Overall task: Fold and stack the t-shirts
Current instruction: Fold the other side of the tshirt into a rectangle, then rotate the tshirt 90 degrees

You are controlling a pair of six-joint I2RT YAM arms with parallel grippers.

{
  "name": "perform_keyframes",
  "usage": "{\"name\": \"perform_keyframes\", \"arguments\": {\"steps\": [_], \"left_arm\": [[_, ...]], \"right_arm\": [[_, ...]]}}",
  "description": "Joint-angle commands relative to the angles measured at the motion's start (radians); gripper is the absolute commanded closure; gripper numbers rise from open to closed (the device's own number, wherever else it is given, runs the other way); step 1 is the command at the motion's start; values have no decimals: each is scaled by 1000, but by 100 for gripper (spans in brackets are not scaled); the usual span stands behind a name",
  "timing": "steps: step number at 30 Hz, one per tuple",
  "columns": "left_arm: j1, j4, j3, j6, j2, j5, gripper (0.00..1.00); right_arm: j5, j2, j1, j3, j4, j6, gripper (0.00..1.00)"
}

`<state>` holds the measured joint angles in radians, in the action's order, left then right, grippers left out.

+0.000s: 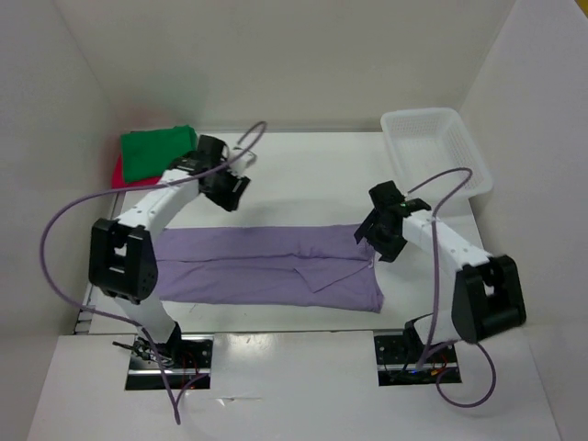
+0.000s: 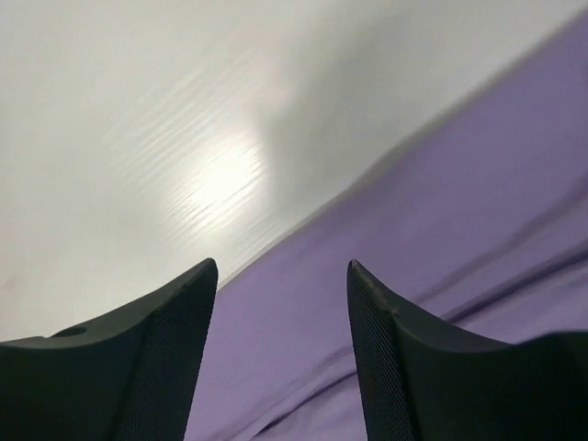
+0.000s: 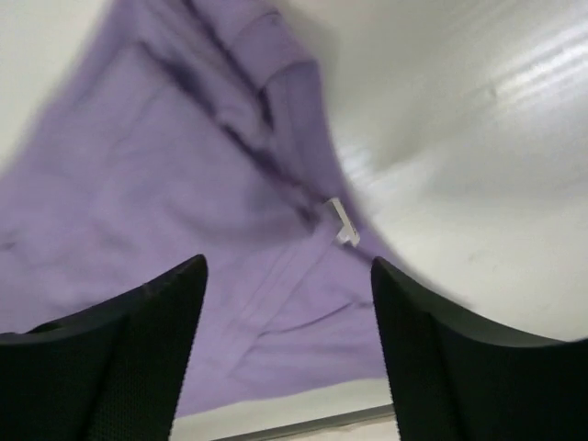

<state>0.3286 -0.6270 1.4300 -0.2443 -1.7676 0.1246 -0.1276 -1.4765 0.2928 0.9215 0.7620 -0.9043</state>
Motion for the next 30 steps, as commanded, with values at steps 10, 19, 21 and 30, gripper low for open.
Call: {"name": "perform_keyframes", "arguments": {"steps": [10,19,21,30], "left_arm": [[-574,3,-201,-160,77,-74,31],[-631,144,-264,-191,-21,-149,28],[-651,153,-252,-191,-50,-160,28],[-709,187,-341,-225,-64,-229,28]], "right_arm": [[91,311,144,-254,128,-473,4],[129,72,144,-294,-24,-447,10],[143,47,157,-294,-56,-436,16],[79,-53,157,-193,-60,-345,100]]}}
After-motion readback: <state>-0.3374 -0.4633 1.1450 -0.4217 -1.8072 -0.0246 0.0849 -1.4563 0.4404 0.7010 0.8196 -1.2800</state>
